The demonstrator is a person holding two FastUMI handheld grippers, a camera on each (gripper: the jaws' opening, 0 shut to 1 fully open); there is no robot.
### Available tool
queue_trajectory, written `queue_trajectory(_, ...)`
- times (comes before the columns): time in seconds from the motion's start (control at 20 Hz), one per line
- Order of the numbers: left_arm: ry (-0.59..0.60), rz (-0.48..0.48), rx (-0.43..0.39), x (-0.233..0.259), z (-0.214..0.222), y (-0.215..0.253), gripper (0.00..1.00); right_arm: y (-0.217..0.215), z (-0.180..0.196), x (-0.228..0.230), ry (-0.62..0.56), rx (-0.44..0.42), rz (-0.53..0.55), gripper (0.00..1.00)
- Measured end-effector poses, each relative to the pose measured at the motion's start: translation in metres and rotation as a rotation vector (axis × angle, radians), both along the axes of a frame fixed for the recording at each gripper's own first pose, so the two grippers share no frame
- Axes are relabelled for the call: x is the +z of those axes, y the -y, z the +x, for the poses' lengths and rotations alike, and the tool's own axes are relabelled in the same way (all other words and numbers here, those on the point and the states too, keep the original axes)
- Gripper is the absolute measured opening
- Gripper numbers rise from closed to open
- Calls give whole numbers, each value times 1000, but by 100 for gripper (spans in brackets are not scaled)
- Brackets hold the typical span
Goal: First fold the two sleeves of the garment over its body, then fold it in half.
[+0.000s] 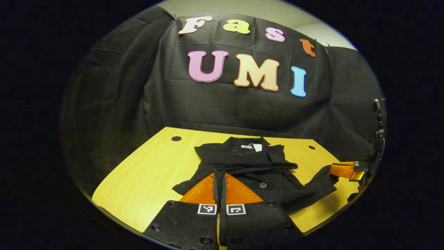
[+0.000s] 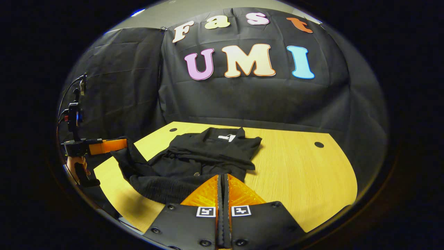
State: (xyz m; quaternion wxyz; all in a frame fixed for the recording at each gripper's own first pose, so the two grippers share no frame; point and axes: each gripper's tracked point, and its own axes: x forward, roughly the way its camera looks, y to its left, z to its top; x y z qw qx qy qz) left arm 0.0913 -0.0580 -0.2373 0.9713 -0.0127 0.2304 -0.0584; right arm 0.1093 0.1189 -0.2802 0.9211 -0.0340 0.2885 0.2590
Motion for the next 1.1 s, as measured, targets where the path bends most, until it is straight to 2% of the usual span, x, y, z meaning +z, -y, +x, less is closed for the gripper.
queue_trajectory(0.2,41,-12,-15,9,34,3,0,-8,34,12,44,-33,4,2)
queue_trajectory(0.6,41,-35,-58,-3,109,3,0,-35,101,10,76,-95,-19,2)
queue_trajectory(1.1,52,-48,-83,-44,210,6,0,-68,210,-19,93,-140,-41,2)
